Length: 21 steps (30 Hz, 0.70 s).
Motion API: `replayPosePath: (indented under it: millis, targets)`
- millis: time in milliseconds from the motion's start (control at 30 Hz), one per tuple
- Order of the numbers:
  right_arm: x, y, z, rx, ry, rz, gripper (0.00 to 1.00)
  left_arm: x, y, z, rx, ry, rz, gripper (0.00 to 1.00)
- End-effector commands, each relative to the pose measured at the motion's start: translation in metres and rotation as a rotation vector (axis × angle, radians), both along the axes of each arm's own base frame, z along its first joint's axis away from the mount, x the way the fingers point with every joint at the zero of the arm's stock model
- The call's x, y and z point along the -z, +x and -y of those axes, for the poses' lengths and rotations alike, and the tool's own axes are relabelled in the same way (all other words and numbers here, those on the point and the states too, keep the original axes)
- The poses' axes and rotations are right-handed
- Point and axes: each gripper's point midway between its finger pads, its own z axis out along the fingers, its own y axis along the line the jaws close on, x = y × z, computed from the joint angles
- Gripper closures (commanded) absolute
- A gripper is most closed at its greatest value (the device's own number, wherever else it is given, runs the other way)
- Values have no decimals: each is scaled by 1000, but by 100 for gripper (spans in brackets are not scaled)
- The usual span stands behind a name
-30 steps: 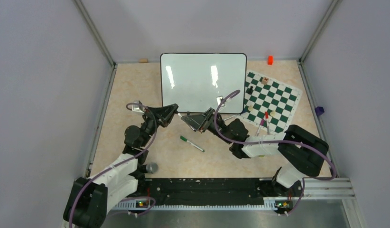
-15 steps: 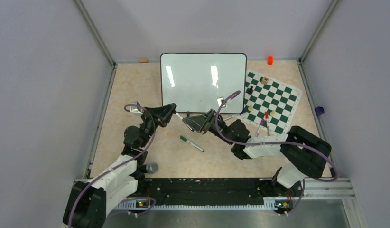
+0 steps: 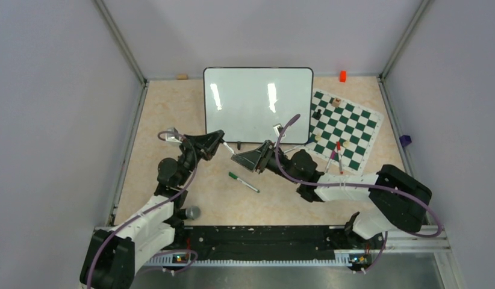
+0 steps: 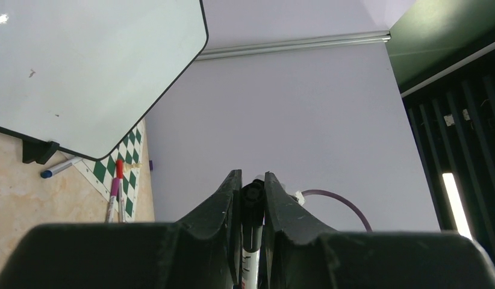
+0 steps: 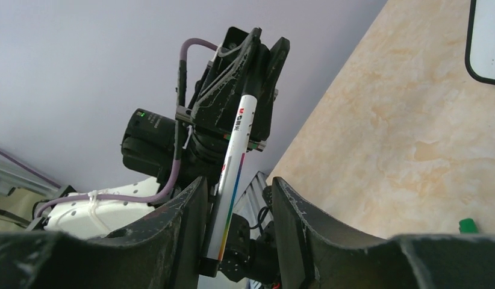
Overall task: Write a sentence on the whiteboard
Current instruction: Open the whiteboard marker at the center of the board.
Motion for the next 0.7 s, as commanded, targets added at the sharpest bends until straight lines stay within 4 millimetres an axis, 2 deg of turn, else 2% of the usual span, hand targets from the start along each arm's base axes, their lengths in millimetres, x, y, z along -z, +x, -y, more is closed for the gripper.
replayPosePath:
  millis: [0, 67, 100, 200, 367, 500, 600, 667]
  targets:
    - [-20, -3, -1, -4, 4, 29, 64, -29, -4, 2, 8, 3, 93, 100]
    - [-16, -2, 1, 7, -19, 12, 92, -29, -4, 0, -9, 15, 106, 100]
    - [-14, -3, 1, 4, -27, 9, 100, -27, -4, -3, -26, 13, 101, 100]
    - [-15, -7, 3, -18, -37, 10, 100, -21, -2, -9, -60, 22, 63, 100]
    - [-22, -12, 8, -138, -51, 30, 100, -12, -11, 6, 37, 102, 11, 75]
    - [-19, -16, 14, -251, -114, 35, 100, -6, -24, 19, 174, 188, 2, 54]
    - [-9, -18, 22, -291, -192, 46, 100, 0, -31, 26, 290, 207, -10, 49]
    - [-3, -15, 29, -284, -263, 58, 100, 1, -37, 31, 363, 202, -1, 49]
